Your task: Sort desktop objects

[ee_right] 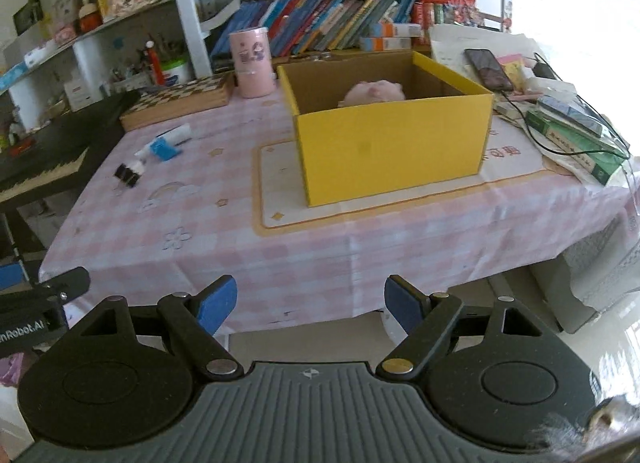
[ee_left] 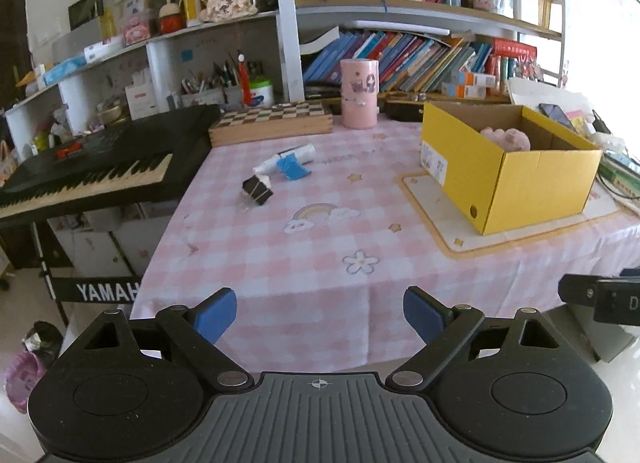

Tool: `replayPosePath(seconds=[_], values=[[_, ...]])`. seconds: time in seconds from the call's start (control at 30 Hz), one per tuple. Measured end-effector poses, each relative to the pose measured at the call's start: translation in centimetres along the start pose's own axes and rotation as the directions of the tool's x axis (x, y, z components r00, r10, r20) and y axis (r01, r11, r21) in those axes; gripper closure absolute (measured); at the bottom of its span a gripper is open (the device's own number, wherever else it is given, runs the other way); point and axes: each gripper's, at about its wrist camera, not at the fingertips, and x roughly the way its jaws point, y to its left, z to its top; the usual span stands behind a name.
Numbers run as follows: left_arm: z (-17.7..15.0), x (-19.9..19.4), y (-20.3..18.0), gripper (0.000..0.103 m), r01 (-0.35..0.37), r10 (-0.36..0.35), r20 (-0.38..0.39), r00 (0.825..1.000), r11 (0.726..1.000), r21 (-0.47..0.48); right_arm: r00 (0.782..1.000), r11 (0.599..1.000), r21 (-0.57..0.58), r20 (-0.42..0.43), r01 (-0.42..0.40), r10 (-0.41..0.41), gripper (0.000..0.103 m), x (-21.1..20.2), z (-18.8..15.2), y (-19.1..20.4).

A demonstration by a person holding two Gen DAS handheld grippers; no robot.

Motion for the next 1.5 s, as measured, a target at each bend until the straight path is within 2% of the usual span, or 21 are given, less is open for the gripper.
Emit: replayPosePath(seconds=[0.23, 0.63, 1.0, 1.27, 1.5], values=[[-0.8, -0.9, 1.3, 0.010, -0.013, 0.013, 0.000, 1.000, 0.999, 0.034, 0.999, 0.998, -0.048, -0.019, -0.040, 0.039, 0.023, 0.0, -0.7, 2.6], [-1.1, -1.5, 4.6, 0.006, -0.051, 0.051, 0.018, 0.999, 0.999, -0.007, 0.996, 0.988, -0.126, -0.019, -0.085, 0.084, 0.023, 0.0, -0.7, 6.3], [-1.3, -1.5, 6.8, 0.006, -0.049, 0.049, 0.023, 0.999, 0.999, -0.007, 0.994, 0.977, -0.184, -0.023, -0.110, 0.107, 0.023, 0.6, -0.1, 9.7], [-1.1, -0.4, 7.9, 0.006, -0.058, 0.058, 0.008, 0.998, 0.998, -0.018, 0.990, 0.956, -0.255, -0.030, -0.143, 0.140, 0.023, 1.7, 0.6, 12.1], [0.1, 2.1, 8.3, 0.006, -0.066, 0.066, -0.013, 0.998, 0.997, -0.034, 0.986, 0.953, -0.252, -0.035, -0.166, 0.163, 0.024, 4.3, 2.0, 12.4]])
